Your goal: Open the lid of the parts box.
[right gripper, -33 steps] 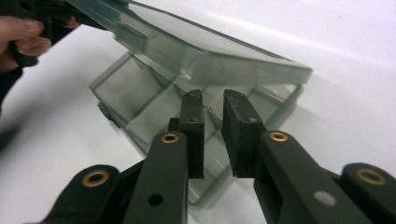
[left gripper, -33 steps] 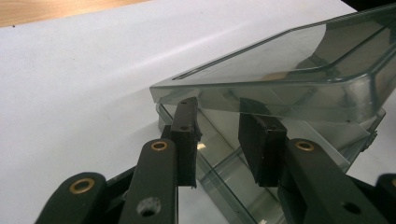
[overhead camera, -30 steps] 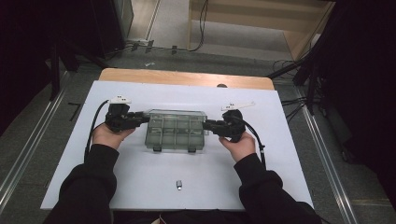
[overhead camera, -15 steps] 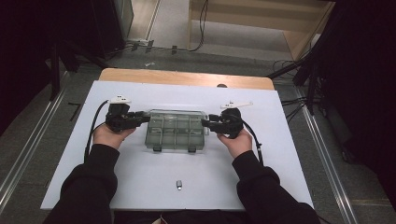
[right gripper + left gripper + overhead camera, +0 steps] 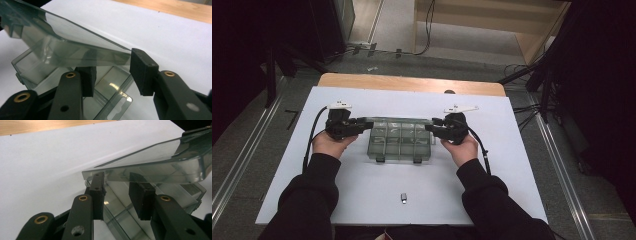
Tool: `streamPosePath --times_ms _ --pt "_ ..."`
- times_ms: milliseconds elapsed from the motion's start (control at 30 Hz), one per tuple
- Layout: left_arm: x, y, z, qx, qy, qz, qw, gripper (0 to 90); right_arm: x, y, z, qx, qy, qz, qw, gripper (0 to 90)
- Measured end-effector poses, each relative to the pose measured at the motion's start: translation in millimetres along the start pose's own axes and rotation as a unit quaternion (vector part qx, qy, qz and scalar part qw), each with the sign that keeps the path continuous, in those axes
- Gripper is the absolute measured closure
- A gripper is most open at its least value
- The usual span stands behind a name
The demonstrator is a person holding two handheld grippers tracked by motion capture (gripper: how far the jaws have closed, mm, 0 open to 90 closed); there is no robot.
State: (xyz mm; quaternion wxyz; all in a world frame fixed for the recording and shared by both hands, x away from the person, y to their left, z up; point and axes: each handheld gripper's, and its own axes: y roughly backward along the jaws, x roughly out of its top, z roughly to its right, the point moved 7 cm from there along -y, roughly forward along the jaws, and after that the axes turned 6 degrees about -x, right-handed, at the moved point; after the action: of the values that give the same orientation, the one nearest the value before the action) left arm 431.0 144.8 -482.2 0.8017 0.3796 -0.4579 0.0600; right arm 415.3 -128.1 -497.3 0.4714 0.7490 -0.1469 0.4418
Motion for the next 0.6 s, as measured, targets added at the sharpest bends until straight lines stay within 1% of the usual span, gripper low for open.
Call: streamPosePath --times_ms 67,133,200,267,300,333,533,600 --pt "0.7 -0.1 -0.2 0.0 -0.001 0.001 1.0 65.8 0.5 0.6 0.2 -0.001 0.001 0.0 1.0 56.1" --pt "3.0 -1.3 -1.2 0.001 -0.001 0.004 1.0 65.7 3.0 1.5 1.3 -0.002 -0.002 0.007 1.0 58.3" --pt "4.2 -2.8 -1.5 -0.001 0.0 0.003 1.0 65.4 3.9 0.9 1.9 -0.004 -0.002 0.003 1.0 58.8" --pt "4.7 -3.7 -1.9 0.002 -0.002 0.002 1.0 65.0 4.5 0.4 2.0 -0.005 -0.002 0.003 1.0 59.1" --pt "5.4 -5.6 -3.0 0.009 -0.007 0.0 0.9999 65.0 5.9 -1.0 2.8 -0.008 -0.005 0.004 1.0 59.3" --pt "5.8 -6.3 -3.9 0.011 -0.01 -0.001 0.9999 65.0 6.5 -1.7 3.2 -0.01 -0.006 0.003 0.9999 59.5" --pt "9.0 -9.1 -5.7 0.012 -0.007 0.004 0.9999 64.7 6.8 -4.3 4.4 -0.016 -0.008 0.003 0.9998 60.8" --pt "9.8 -10.6 -7.0 0.012 -0.006 0.004 0.9999 64.1 6.4 -6.4 5.3 -0.024 -0.006 0.003 0.9997 61.8"
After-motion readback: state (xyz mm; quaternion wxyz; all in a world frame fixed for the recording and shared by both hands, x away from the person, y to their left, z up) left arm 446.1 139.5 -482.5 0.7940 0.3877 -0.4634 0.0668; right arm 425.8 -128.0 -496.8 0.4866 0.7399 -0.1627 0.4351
